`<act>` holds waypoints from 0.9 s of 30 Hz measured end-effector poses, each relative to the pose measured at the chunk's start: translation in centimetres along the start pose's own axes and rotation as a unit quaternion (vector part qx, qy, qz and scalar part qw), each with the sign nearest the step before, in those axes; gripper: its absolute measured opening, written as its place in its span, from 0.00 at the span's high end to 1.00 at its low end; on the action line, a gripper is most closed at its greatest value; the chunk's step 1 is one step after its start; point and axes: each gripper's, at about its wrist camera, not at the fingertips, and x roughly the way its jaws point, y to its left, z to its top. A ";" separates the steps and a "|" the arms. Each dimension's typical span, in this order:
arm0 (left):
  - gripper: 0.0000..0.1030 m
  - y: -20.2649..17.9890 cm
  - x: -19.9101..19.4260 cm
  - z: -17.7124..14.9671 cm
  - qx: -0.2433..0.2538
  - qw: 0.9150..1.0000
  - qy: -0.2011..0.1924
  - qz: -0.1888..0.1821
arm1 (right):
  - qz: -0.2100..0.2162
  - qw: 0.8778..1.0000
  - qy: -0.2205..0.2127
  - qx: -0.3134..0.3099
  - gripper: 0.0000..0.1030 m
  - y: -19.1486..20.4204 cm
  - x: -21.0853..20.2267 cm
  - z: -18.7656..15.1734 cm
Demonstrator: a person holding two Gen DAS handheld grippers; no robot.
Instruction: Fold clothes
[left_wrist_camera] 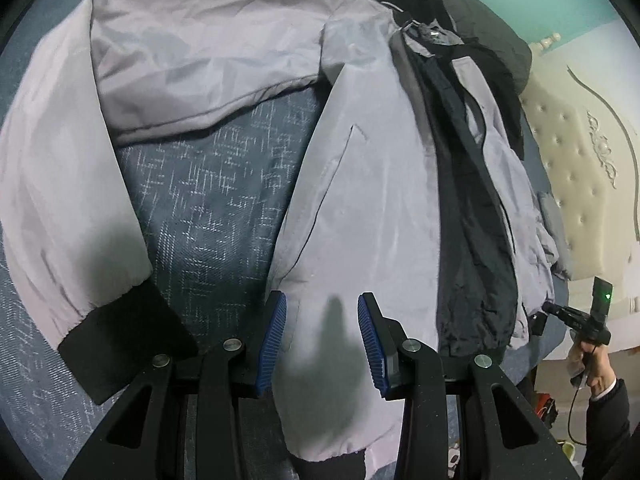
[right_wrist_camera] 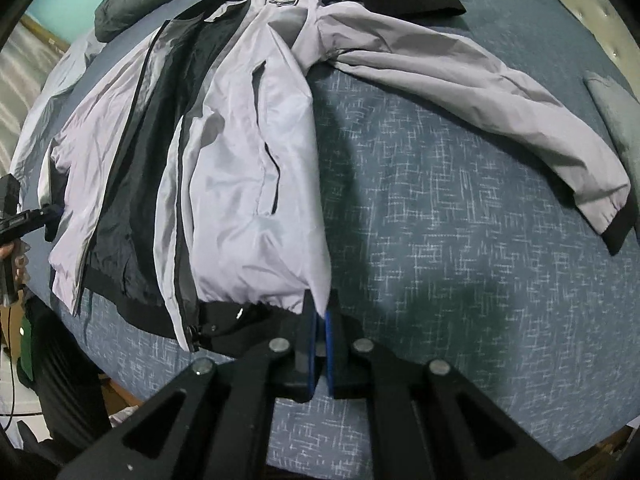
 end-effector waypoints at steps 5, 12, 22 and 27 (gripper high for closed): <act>0.61 0.5 0.1 0.0 -0.003 1.000 -0.007 0.014 | 0.002 1.000 0.004 0.000 0.97 0.0 -0.2 -0.3; 0.61 1.0 -1.1 -0.3 -0.002 1.000 -0.013 0.019 | 0.003 1.000 0.009 0.005 0.93 0.1 -0.2 0.0; 0.60 -0.2 -4.6 0.5 0.008 0.999 -0.046 0.006 | 0.022 0.997 -0.074 0.028 0.77 3.8 -5.1 2.9; 0.61 -1.2 -5.7 1.0 0.016 0.998 -0.056 0.005 | 0.101 0.993 -0.063 -0.005 0.72 10.0 -3.0 4.8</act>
